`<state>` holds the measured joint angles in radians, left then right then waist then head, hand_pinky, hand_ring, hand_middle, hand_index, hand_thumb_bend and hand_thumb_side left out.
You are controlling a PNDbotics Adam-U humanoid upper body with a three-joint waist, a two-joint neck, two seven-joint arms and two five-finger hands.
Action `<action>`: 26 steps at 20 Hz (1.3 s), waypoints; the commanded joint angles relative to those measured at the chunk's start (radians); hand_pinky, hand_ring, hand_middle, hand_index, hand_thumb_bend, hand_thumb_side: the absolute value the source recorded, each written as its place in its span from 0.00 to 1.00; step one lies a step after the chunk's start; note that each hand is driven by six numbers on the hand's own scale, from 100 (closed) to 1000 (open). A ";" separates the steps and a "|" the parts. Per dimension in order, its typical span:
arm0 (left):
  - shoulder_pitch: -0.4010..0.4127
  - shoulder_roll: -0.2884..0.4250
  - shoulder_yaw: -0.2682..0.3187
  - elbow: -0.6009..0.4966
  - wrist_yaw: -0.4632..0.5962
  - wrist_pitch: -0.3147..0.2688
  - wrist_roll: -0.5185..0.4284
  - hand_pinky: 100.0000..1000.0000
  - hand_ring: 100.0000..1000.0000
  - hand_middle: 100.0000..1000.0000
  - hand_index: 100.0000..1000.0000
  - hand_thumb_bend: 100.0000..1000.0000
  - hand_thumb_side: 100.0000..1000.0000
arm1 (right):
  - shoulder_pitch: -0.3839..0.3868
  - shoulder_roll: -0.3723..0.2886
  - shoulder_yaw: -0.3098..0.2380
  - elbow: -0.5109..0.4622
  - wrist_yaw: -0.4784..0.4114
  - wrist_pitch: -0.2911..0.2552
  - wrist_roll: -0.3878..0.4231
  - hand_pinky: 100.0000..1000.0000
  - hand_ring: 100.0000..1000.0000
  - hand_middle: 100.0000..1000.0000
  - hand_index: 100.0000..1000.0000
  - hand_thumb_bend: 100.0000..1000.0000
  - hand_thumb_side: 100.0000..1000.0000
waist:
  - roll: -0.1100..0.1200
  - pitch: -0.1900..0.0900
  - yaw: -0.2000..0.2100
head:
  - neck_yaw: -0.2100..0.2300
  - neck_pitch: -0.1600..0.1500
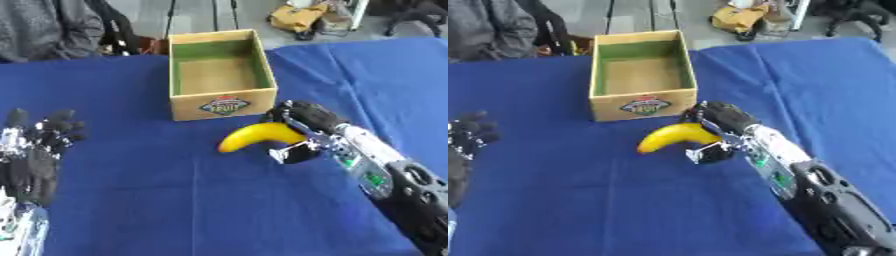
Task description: Pick up objects on the table and place them in the box.
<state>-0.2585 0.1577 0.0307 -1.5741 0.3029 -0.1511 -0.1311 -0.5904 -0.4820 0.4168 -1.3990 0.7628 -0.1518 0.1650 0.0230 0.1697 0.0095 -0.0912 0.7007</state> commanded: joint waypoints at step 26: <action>-0.077 -0.002 -0.058 -0.025 0.012 0.009 -0.053 0.68 0.69 0.69 0.49 0.26 0.94 | -0.149 -0.241 -0.134 -0.010 -0.173 0.167 -0.020 0.53 0.42 0.36 0.49 0.00 0.22 | -0.001 0.033 0.185 | -0.089 -0.098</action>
<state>-0.3205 0.1483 -0.0207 -1.5779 0.3119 -0.1412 -0.1757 -0.7173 -0.6832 0.3041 -1.4181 0.5955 0.0117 0.1539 0.0218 0.2199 0.2059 -0.1683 0.6207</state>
